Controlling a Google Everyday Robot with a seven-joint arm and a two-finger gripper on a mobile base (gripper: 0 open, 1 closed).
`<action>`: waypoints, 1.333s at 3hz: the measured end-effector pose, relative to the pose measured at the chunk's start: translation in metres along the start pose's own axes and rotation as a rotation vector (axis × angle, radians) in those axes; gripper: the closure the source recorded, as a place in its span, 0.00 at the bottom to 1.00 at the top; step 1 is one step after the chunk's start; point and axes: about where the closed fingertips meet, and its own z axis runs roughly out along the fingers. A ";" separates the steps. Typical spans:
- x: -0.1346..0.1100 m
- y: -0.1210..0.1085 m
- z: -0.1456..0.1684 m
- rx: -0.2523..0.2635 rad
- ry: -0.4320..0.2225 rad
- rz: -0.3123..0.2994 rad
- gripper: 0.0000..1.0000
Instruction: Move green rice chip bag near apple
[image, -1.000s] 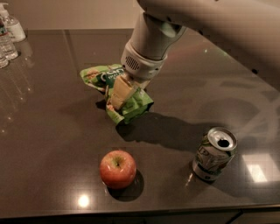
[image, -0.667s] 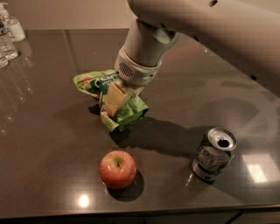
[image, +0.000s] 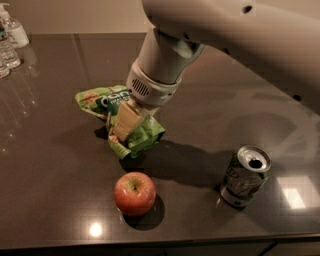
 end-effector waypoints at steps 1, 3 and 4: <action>-0.001 0.007 0.001 -0.011 -0.012 -0.002 1.00; -0.011 0.025 0.012 -0.071 -0.031 -0.023 0.82; -0.010 0.031 0.016 -0.105 -0.020 -0.024 0.60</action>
Offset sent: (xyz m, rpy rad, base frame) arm -0.0125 0.0308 -0.0057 0.0577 0.0308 0.0423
